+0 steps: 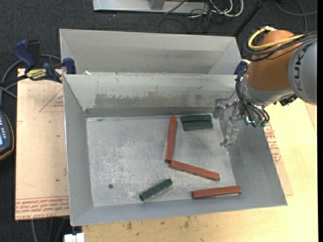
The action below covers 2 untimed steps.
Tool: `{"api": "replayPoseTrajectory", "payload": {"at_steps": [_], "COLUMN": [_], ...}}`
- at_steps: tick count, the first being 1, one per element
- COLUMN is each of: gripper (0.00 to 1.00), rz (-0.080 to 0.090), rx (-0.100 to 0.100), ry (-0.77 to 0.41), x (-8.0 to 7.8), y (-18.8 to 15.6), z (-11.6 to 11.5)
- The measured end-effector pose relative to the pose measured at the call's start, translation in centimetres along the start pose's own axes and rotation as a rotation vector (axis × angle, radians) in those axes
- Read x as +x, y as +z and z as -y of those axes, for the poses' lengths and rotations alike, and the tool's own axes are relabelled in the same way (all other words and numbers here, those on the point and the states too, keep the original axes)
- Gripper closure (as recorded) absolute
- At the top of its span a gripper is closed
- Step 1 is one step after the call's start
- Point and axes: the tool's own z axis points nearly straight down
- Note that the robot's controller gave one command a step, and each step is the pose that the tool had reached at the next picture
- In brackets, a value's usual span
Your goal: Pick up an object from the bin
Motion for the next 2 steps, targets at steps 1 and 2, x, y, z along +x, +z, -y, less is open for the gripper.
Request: {"api": "replayPoseTrajectory", "payload": {"at_steps": [1, 2], "gripper": [0.0, 0.0], "rz": [-0.003, 0.015], "rx": [-0.002, -0.005], "ry": [0.013, 0.029], "x": [4.7, 1.2], "y": [7.5, 2.0], "z": [-5.7, -15.2]}}
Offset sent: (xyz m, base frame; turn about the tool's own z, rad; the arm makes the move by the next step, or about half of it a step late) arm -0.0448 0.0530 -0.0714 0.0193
